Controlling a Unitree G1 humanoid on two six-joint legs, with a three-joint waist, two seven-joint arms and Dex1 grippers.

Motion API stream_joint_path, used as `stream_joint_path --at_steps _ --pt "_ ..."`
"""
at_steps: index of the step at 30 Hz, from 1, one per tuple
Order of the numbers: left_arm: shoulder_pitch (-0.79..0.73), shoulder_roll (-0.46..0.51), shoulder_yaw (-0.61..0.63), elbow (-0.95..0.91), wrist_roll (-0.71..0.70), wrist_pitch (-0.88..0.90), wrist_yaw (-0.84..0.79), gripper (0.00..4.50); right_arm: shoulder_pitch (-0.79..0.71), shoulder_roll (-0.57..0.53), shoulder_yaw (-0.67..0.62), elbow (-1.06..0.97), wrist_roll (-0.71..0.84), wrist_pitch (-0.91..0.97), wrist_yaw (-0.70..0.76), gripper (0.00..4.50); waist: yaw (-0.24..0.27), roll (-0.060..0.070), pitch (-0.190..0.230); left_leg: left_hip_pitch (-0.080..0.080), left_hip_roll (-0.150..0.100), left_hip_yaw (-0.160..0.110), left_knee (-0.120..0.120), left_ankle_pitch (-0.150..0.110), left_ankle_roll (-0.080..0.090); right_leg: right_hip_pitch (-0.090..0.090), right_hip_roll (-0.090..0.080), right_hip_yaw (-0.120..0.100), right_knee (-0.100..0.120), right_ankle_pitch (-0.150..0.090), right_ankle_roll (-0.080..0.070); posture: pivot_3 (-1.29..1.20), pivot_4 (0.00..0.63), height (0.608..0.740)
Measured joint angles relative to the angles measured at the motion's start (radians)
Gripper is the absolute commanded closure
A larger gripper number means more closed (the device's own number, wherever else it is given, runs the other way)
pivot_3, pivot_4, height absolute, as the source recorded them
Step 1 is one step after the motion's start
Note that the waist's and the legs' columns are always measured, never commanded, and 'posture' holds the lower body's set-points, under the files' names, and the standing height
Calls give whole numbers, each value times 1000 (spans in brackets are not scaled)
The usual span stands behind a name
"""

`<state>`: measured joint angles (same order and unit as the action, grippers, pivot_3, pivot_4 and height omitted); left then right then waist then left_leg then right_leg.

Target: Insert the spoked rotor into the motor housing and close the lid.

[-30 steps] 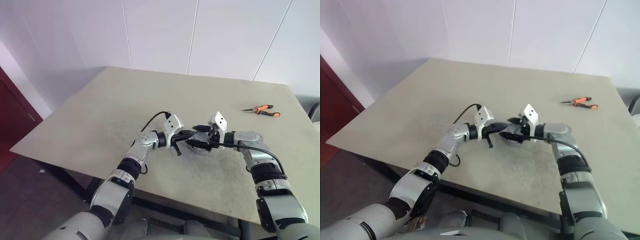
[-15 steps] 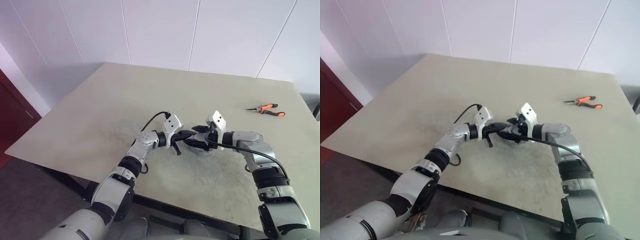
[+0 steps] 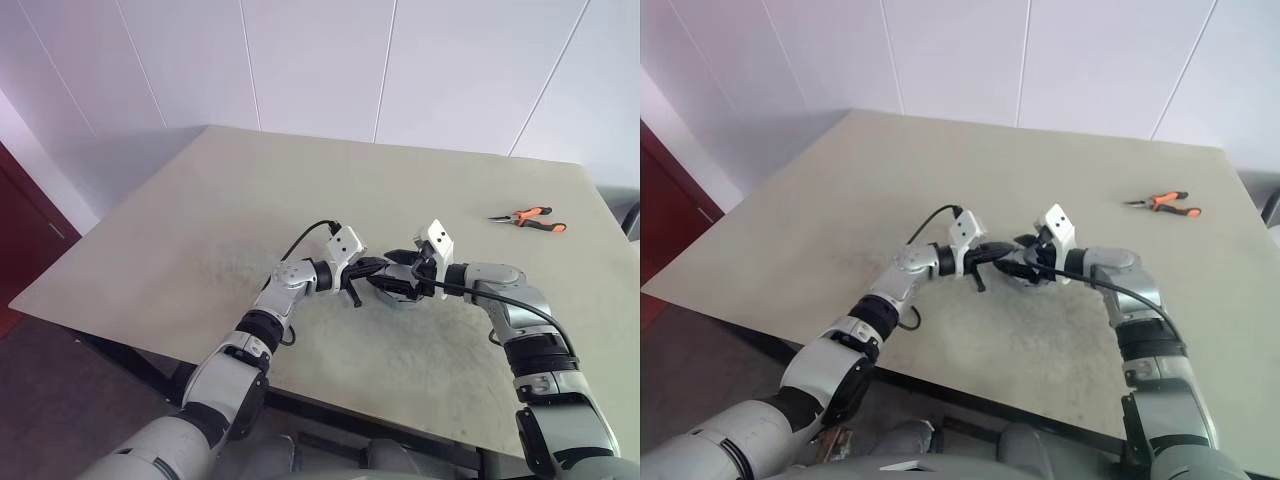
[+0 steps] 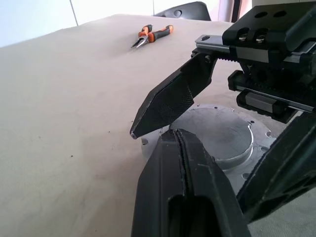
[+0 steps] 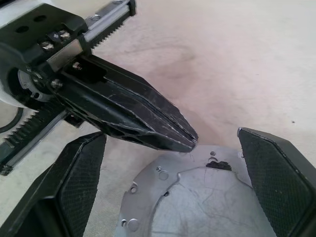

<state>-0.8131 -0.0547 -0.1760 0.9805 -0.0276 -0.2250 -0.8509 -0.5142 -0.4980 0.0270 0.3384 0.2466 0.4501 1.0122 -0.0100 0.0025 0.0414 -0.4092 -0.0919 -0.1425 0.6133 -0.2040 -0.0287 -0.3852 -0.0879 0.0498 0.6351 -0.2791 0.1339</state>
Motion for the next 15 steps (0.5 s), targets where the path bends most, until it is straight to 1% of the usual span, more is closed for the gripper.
stream_joint_path --at_steps 4,9,15 --pt "-3 0 1 -1 2 -1 5 4500 -3 0 0 12 1 -10 -14 77 0 0 0 0 0 0 0 0 0 0 0 0 0 0 0 0 0 740" --pt "5 9 2 -8 -2 1 -3 4500 -21 -33 -2 59 -37 -46 -70 77 0 0 0 0 0 0 0 0 0 0 0 0 1 0 0 0 0 740" --pt "41 36 4 -60 -5 20 -16 4500 -26 -60 4 87 -67 -84 -69 77 -2 0 0 2 0 0 0 0 0 0 0 1 2 0 0 0 0 740"
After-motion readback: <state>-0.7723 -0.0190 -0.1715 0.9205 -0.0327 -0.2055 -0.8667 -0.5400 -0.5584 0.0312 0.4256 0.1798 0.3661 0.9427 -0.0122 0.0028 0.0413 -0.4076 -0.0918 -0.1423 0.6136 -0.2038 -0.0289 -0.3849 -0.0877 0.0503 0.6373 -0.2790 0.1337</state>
